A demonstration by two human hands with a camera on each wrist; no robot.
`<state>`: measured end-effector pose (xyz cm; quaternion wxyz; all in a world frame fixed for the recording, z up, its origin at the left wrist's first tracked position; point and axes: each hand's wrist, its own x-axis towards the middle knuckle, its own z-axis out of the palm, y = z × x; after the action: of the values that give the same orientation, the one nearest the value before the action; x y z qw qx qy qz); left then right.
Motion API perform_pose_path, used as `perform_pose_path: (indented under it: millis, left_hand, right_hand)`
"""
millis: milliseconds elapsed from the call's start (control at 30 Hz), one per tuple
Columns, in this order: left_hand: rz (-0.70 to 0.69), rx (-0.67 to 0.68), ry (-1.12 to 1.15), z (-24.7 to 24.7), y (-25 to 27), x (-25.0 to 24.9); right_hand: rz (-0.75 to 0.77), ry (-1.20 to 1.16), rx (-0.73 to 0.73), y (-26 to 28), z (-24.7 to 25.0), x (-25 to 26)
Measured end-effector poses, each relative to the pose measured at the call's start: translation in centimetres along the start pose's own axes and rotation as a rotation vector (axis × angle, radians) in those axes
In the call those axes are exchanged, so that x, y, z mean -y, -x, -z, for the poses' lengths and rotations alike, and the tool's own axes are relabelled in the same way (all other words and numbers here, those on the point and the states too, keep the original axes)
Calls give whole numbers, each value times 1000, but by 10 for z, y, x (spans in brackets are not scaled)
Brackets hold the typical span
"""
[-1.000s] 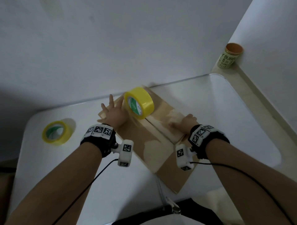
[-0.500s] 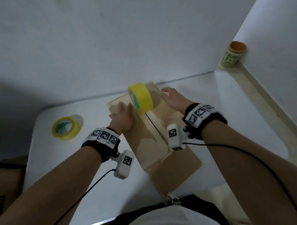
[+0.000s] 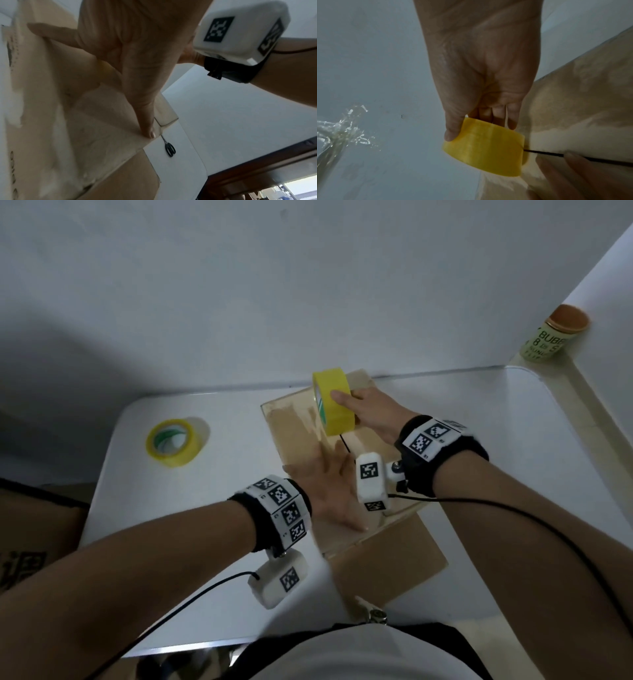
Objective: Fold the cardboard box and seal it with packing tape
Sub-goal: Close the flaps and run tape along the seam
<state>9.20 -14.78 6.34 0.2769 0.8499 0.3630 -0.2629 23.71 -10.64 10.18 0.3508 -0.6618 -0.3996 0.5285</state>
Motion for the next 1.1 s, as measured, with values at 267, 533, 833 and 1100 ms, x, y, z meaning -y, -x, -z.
perform_pose_path:
  millis: [267,533,833,1100]
  left_hand:
    - [-122,14,-70,-19,8,-7]
    - [-74,49,-260,-14,0,19]
    - [-114,-41,-274,-26,3,37]
    - [-99,-23,-232,-28,1,38]
  right_hand:
    - [23,55,35,-4,5,-10]
    - [15,127,-32,-9,-3,1]
    - [94,301,-161,-27,-20,-31]
    - [89,204,-235,18,-29,-20]
